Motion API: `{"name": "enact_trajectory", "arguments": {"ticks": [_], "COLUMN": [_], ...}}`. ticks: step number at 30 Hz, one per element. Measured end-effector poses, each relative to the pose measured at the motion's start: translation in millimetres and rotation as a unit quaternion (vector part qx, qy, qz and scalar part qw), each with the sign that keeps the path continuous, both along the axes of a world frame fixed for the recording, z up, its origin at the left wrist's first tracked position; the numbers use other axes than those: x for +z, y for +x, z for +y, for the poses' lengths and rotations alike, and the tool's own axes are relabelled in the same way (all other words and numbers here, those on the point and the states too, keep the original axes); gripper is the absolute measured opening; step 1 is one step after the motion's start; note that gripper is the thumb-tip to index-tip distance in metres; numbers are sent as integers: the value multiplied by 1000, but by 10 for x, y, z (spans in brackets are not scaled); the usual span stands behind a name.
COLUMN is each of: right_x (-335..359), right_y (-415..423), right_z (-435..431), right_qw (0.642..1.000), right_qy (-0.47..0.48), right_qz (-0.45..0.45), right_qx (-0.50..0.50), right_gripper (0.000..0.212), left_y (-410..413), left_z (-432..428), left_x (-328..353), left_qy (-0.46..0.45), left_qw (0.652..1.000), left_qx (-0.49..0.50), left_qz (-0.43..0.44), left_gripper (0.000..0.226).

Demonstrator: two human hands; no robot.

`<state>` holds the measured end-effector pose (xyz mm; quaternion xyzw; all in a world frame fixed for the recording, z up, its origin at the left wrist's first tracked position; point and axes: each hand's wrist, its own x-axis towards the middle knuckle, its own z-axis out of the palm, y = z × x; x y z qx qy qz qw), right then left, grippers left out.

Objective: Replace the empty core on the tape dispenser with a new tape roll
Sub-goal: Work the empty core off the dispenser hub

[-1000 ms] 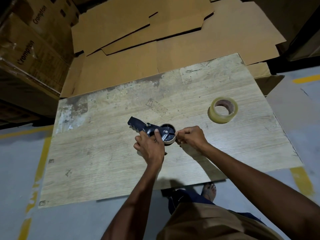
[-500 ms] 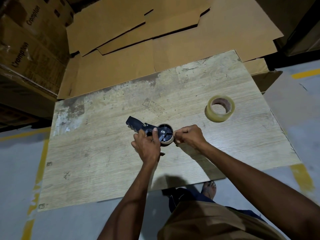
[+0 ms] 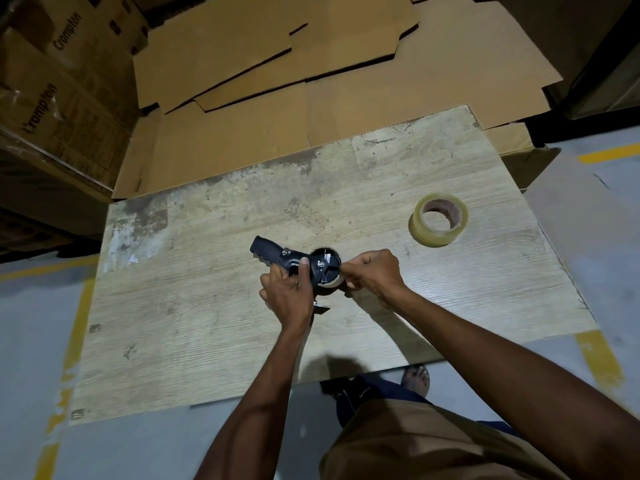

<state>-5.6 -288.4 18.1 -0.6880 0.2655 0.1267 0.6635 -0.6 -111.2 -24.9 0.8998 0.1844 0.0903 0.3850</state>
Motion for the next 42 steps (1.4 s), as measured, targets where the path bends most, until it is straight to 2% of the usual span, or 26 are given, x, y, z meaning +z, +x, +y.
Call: {"name": "enact_trajectory", "arguments": {"ticks": [8, 12, 21, 28, 35, 40, 42], "right_x": [52, 21, 69, 96, 111, 37, 11], "right_y": [52, 37, 182, 148, 164, 165, 141], "right_z": [18, -67, -143, -129, -144, -224, -236], "right_qw": [1000, 1000, 997, 997, 997, 994, 989], "right_qy": [-25, -20, -39, -34, -40, -50, -60], "right_qz": [0, 9, 40, 44, 38, -29, -76], "right_qx": [6, 7, 58, 46, 58, 94, 113], "right_gripper": [18, 15, 12, 11, 13, 5, 15], "left_y": [-7, -14, -12, -3, 1, 59, 116], "left_z": [41, 33, 26, 14, -11, 68, 81], "left_x": [-89, -121, -131, -130, -66, 81, 276], "left_qy": [-36, -20, -14, -4, -5, -12, -13], "left_qw": [999, 1000, 1000, 999, 1000, 1000, 999], "left_qx": [31, -2, 8, 9, 6, -4, -24], "left_qz": [1, -1, -14, -37, -7, 26, 36], "left_gripper": [42, 60, 40, 35, 40, 38, 39]}}
